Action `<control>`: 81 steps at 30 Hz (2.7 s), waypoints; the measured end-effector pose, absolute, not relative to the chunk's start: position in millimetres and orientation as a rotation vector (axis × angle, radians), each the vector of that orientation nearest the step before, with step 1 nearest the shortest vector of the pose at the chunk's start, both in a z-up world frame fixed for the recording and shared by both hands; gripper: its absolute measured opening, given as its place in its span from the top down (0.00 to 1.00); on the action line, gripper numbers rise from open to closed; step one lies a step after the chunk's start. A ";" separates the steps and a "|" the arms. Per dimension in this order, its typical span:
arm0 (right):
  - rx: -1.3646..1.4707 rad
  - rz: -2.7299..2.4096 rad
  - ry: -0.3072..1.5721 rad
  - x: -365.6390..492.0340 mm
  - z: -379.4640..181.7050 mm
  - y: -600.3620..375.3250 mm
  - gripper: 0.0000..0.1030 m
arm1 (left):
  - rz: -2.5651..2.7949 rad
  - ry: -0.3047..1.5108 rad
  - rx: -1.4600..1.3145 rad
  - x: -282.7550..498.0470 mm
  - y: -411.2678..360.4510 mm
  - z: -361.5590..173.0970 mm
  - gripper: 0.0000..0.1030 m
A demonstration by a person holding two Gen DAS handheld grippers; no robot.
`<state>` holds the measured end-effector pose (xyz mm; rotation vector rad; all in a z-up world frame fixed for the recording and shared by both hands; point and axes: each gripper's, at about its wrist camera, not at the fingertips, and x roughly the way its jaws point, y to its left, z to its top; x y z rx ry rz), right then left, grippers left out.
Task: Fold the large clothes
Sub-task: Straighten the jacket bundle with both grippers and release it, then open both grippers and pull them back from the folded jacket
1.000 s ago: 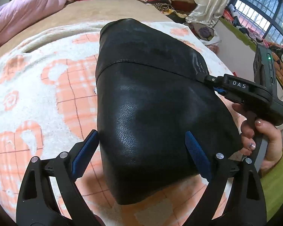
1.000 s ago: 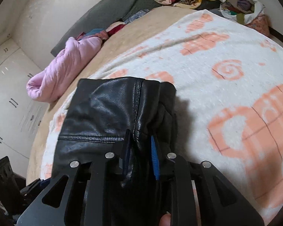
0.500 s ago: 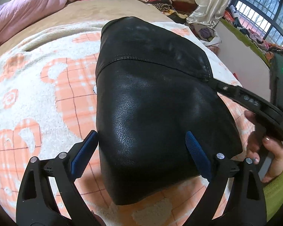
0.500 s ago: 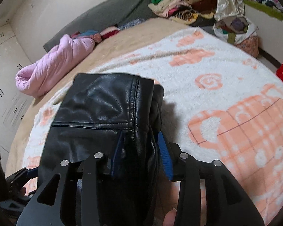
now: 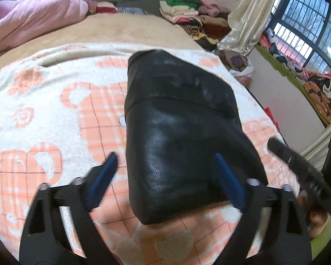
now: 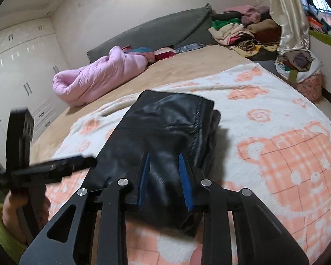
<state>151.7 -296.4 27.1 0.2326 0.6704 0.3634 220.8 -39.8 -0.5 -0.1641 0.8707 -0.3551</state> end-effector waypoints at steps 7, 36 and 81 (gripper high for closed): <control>0.206 0.307 0.652 145.5 29.1 -290.4 0.76 | -0.428 0.955 -0.123 226.1 -65.8 -15.1 0.56; 0.130 0.225 0.926 168.5 -32.0 -275.8 0.74 | -0.442 0.952 -0.104 214.2 -70.0 -19.4 0.54; 0.147 0.179 0.678 75.1 21.4 -272.2 0.04 | -0.344 0.864 -0.125 151.3 -36.7 8.0 0.09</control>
